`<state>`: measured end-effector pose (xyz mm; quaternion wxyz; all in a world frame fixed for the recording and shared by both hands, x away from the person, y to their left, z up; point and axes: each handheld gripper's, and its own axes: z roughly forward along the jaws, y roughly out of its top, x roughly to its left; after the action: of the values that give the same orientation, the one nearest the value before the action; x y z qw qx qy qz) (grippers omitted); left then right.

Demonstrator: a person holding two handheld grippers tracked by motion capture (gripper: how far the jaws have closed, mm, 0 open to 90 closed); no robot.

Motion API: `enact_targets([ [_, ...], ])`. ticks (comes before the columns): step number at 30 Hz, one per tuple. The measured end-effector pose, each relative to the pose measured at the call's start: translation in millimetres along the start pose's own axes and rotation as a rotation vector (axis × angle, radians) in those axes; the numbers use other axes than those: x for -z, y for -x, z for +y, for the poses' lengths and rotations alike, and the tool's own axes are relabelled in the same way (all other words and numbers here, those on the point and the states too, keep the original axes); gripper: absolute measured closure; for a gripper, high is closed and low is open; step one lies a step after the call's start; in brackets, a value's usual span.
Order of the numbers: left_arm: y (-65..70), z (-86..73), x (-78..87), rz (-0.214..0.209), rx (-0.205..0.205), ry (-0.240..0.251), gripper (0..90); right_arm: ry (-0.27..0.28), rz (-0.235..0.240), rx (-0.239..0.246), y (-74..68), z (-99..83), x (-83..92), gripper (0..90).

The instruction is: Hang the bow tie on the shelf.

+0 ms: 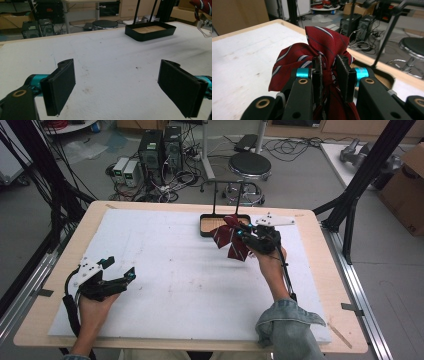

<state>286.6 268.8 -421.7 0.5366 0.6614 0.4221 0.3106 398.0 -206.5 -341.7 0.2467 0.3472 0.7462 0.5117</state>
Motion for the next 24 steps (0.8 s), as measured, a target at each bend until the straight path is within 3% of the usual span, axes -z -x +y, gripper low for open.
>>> enact_targets([
  [13,-0.7,-1.2,-0.2,0.008,-0.008,-0.004,14.9,0.041,-0.028,0.005,34.3,18.9,-13.2,75.7],
  [16,0.4,-1.5,-2.7,0.001,-0.009,-0.007,14.9,0.045,-0.045,0.011,46.0,28.6,-20.2,75.7],
  [24,-1.4,-1.4,-3.4,-0.002,-0.009,-0.011,14.9,0.079,-0.062,0.008,60.9,53.7,-24.6,75.7],
])
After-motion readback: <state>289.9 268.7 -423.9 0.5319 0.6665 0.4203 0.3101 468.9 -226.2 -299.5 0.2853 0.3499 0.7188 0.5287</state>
